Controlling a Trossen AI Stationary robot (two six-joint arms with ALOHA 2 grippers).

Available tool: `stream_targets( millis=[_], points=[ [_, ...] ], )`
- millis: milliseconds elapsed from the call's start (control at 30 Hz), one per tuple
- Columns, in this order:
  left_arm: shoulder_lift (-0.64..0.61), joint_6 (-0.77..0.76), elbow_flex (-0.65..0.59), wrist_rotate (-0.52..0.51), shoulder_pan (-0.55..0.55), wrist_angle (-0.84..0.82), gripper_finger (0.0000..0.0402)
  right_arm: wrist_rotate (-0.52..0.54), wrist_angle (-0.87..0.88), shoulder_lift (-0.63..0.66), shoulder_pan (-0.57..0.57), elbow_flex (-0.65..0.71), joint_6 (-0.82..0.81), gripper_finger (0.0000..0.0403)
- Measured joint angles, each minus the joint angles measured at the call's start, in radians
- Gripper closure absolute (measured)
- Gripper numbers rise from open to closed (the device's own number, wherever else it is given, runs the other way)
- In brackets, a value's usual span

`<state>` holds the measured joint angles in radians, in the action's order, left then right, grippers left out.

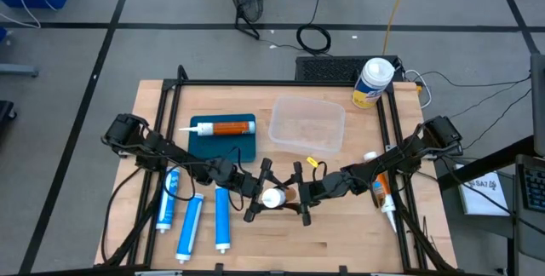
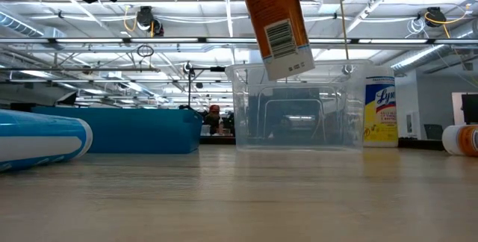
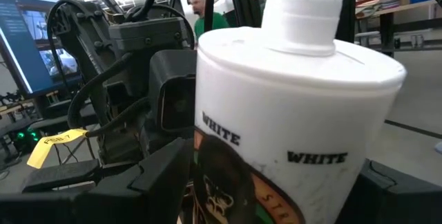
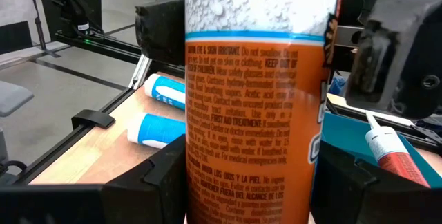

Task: Pick & place silicon tubes, Sealant and Lysol wipes
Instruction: Put the right orange sealant into the blue bin

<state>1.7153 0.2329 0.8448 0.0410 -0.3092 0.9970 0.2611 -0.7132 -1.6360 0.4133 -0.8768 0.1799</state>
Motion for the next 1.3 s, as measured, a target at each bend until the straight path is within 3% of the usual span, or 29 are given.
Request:
stream_targets(
  millis=[767,967,1300],
  points=[
    [-0.002,0.008,0.000,0.002,0.000,-0.027,0.0132,-0.001,0.010,0.000,0.001,0.000,-0.003,0.0188],
    [-0.002,0.059,0.000,0.003,-0.008,-0.045,0.0193,-0.005,0.007,0.000,0.001,0.000,-0.005,0.0188],
    [-0.003,0.108,0.000,-0.034,-0.012,-0.062,0.0195,-0.003,0.017,0.000,0.001,0.000,-0.011,0.0187]
  ],
)
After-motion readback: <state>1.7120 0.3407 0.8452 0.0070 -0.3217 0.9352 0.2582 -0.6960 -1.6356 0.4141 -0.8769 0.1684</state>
